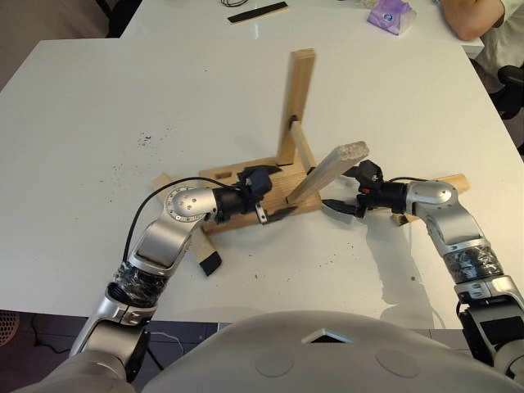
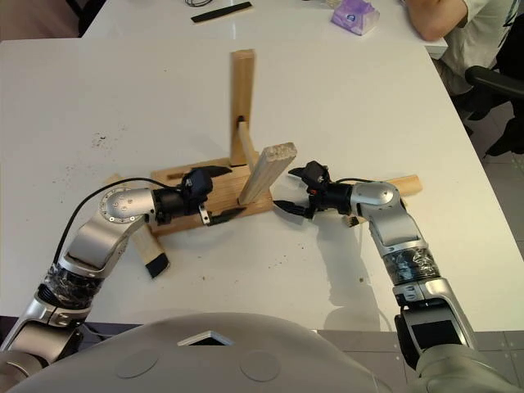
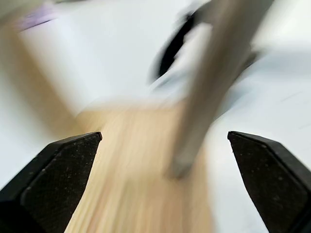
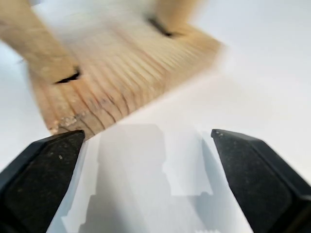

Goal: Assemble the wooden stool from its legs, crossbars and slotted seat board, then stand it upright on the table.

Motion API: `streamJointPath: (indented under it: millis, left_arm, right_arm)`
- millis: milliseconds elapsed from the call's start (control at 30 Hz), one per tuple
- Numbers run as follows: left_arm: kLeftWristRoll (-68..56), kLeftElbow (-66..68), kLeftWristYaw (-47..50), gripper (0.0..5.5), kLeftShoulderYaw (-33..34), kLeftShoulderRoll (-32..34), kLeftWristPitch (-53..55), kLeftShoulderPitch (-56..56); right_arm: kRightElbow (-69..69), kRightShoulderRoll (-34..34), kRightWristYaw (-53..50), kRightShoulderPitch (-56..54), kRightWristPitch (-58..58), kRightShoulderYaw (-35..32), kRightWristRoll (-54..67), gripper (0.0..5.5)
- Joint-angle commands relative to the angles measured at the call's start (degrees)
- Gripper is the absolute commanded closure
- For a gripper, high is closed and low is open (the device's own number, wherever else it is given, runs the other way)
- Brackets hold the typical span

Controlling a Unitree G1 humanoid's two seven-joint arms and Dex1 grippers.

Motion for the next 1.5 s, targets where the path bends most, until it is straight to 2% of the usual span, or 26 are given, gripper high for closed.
streamJointPath:
  millis: [33, 200, 333, 533, 733, 867, 967, 1100, 1267, 1500]
  left_arm:
    - [-2.3, 1.6, -1.6, 0.7, 5.6, 3.3, 2.9, -7.7]
    - [-1.3, 6.9, 0.0, 0.7, 7.9, 2.9, 1.0, -12.3]
    - [-1.5, 9.1, 0.3, 0.7, 10.4, 3.8, -0.4, -13.3]
    - [4.2, 23.5, 3.2, 0.7, 14.6, 7.4, -9.6, -16.6]
    - [16.4, 45.0, 8.4, 0.7, 10.5, 10.0, -28.8, -15.8]
    - [18.8, 52.1, 9.0, 0.7, 8.0, 6.5, -35.5, -17.0]
    - [20.9, 55.4, 8.5, 0.7, 5.5, 4.4, -39.0, -18.6]
    - [21.0, 53.4, 1.8, 0.7, 2.2, 4.7, -41.0, -18.7]
    - [17.6, 43.0, -7.0, 0.7, 0.4, 6.6, -37.6, -13.7]
    - [15.2, 33.8, -4.8, 0.7, 0.6, 3.9, -29.7, -8.9]
  right_arm:
    - [-2.6, -1.7, 1.4, 3.1, 1.0, 0.1, -0.1, 0.69]
    - [-6.8, -4.4, 3.6, 7.7, 1.0, 2.1, -1.2, 0.69]
    - [-13.5, -8.4, 6.7, 12.2, 3.1, 1.3, 1.1, 0.69]
    - [-18.3, -11.3, 6.9, 15.8, 4.4, -1.7, 3.6, 0.69]
    - [-22.9, -8.3, 4.4, 13.4, 7.6, -3.9, 7.7, 0.69]
    - [-27.0, -8.9, 6.4, 16.2, 9.2, 0.4, 7.8, 0.69]
    - [-27.4, -6.4, 5.5, 16.3, 10.9, 4.9, 6.7, 0.69]
    - [-23.7, -0.1, -0.5, 12.8, 11.6, 9.8, 2.5, 0.69]
    - [-19.3, 3.6, -8.7, 9.6, 11.0, 7.0, -1.1, 0.69]
    - [-18.0, 3.7, -10.5, 8.0, 10.9, 3.7, -1.6, 0.69]
